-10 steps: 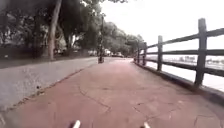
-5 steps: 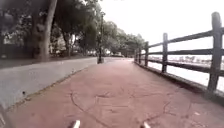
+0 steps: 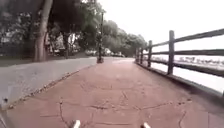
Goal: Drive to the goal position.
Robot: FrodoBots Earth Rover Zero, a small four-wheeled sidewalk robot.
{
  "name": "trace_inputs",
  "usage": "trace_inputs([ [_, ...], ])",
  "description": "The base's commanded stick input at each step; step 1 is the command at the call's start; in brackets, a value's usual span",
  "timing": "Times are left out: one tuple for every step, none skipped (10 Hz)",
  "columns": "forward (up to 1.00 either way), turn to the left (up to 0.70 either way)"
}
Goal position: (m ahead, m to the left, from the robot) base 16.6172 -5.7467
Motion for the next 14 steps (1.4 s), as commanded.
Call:
trace_inputs([
  [0.7,0.0],
  [0.7,0.0],
  [0.7,0.0],
  [0.7,0.0],
  [0.7,0.0],
  [0.7,0.0],
  [0.7,0.0],
  [0.7,0.0],
  [0.7,0.0],
  [0.7,0.0],
  [0.7,0.0],
  [0.7,0.0],
  [0.7,0.0],
  [0.7,0.0],
])
